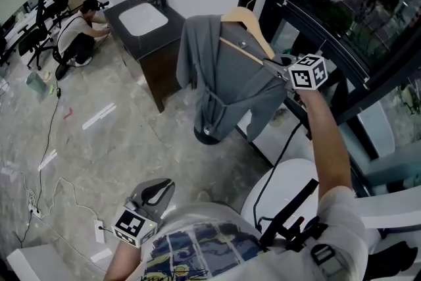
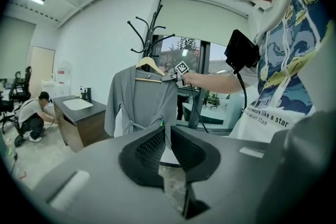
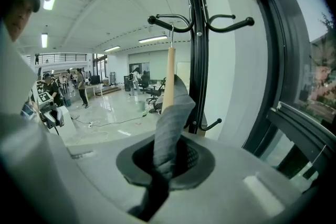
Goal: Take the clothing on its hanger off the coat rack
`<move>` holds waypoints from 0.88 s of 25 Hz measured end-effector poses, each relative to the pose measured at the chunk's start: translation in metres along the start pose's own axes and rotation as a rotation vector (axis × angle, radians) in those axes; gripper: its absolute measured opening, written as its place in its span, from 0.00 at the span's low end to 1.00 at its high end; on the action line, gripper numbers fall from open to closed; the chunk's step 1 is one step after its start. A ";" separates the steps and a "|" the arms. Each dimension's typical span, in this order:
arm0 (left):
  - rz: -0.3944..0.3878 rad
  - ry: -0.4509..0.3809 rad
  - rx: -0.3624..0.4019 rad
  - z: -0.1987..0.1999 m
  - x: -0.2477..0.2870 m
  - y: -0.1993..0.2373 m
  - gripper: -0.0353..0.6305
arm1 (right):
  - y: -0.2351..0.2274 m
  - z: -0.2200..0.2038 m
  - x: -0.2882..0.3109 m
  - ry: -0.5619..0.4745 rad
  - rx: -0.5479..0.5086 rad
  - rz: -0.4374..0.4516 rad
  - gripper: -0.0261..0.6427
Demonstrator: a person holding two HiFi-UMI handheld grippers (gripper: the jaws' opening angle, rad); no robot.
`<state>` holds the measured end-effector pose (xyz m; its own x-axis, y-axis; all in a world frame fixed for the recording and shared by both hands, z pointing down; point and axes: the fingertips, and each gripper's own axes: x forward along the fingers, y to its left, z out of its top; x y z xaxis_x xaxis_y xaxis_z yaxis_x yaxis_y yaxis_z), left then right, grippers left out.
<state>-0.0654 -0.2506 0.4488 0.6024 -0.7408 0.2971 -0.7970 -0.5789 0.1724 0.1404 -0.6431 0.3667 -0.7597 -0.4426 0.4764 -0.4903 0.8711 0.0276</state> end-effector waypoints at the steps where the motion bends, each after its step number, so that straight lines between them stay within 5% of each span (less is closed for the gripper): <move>1: -0.004 -0.003 0.001 -0.001 -0.004 0.000 0.11 | 0.003 0.001 -0.003 0.000 -0.001 -0.008 0.06; 11: -0.050 -0.022 0.005 -0.011 -0.049 -0.003 0.11 | 0.055 0.028 -0.047 -0.019 -0.026 -0.074 0.06; 22: -0.113 -0.072 0.018 -0.001 -0.116 -0.024 0.11 | 0.166 0.035 -0.088 -0.050 -0.073 -0.127 0.06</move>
<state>-0.1164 -0.1500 0.4114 0.6904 -0.6927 0.2088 -0.7234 -0.6654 0.1842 0.1111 -0.4668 0.2989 -0.7147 -0.5589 0.4204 -0.5528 0.8197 0.1500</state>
